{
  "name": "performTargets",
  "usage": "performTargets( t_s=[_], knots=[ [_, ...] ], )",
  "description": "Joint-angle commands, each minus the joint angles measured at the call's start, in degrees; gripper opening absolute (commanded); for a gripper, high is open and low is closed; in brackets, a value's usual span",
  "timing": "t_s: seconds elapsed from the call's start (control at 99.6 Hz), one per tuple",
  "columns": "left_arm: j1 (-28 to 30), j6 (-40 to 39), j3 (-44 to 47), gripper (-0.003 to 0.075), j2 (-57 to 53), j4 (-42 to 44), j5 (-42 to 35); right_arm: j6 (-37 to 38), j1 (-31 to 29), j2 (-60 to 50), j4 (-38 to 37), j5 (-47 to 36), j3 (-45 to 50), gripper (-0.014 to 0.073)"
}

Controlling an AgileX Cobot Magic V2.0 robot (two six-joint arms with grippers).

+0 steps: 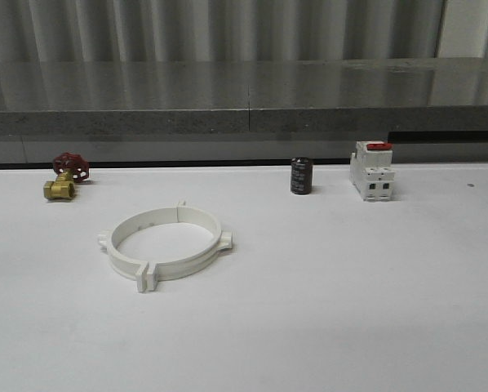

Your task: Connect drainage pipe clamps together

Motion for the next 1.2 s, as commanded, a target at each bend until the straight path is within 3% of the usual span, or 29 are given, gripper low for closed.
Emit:
performTargets(
  t_s=[0.0, 0.532, 0.813, 1.054, 1.194],
  knots=[
    [0.1, 0.0, -1.6, -0.002, 0.5, 0.2, -4.5, -0.4, -0.4, -0.1, -1.7, -3.0, -1.3, -0.0066],
    [0.1, 0.0, -1.6, -0.002, 0.5, 0.2, -4.5, -0.4, -0.4, -0.1, -1.7, -3.2, -0.8, -0.0066],
    [0.1, 0.0, -1.6, -0.002, 0.5, 0.2, -4.5, -0.9, -0.4, -5.4, -0.8, -15.0, 4.0, -0.0066],
    [0.1, 0.0, -1.6, -0.002, 0.5, 0.2, -4.5, -17.9, -0.7, -17.0, 8.8, -24.9, 10.7, -0.0066],
    [0.1, 0.0, -1.6, -0.002, 0.5, 0.2, -4.5, -21.1, -4.5, -23.8, 13.3, -27.9, 15.4, -0.0066]
  ],
)
